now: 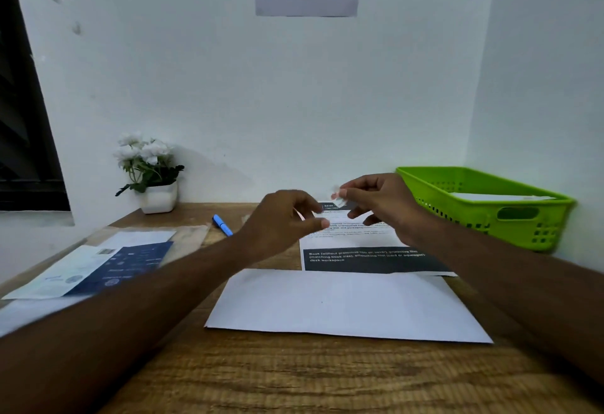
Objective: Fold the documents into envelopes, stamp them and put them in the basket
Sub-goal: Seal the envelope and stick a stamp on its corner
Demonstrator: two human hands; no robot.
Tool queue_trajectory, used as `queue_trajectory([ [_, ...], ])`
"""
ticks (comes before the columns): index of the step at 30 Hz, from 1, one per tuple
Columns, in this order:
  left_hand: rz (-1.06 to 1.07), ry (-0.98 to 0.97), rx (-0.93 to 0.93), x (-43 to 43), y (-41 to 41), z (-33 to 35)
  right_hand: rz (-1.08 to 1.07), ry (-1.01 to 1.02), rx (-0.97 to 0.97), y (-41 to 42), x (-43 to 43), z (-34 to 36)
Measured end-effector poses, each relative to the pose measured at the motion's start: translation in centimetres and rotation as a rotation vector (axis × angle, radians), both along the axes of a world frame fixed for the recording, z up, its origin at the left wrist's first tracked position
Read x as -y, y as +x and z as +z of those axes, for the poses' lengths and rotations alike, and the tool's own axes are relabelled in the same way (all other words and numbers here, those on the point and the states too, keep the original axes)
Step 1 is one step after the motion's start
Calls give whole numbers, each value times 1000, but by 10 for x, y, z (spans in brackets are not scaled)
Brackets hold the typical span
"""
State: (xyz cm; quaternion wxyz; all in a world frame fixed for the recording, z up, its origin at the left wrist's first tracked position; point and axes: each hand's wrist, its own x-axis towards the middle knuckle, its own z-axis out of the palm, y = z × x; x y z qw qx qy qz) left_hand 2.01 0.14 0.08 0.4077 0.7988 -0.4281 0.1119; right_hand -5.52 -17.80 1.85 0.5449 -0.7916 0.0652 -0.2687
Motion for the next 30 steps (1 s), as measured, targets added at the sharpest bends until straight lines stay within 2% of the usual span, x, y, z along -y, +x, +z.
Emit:
queue_trajectory([
  [5, -220, 275, -28, 12, -42, -10, -35, -13, -61, 2, 21, -1],
  [7, -284, 335, 20, 15, -56, -15, -41, -42, -110, 4, 28, -3],
  [10, -261, 403, 128, 16, -66, -17, -64, -76, -147, 4, 39, -5],
  [13, -225, 432, 146, 17, -65, -21, -56, -81, -178, 3, 44, -6],
  [20, -249, 377, -75, 23, -65, -17, -25, -103, -209, 3, 43, -6],
  [25, -177, 262, -91, 22, -48, -16, -36, -86, -174, 4, 47, -2],
  [30, -111, 146, -207, 6, -28, 4, 13, -28, -172, 1, 51, 6],
])
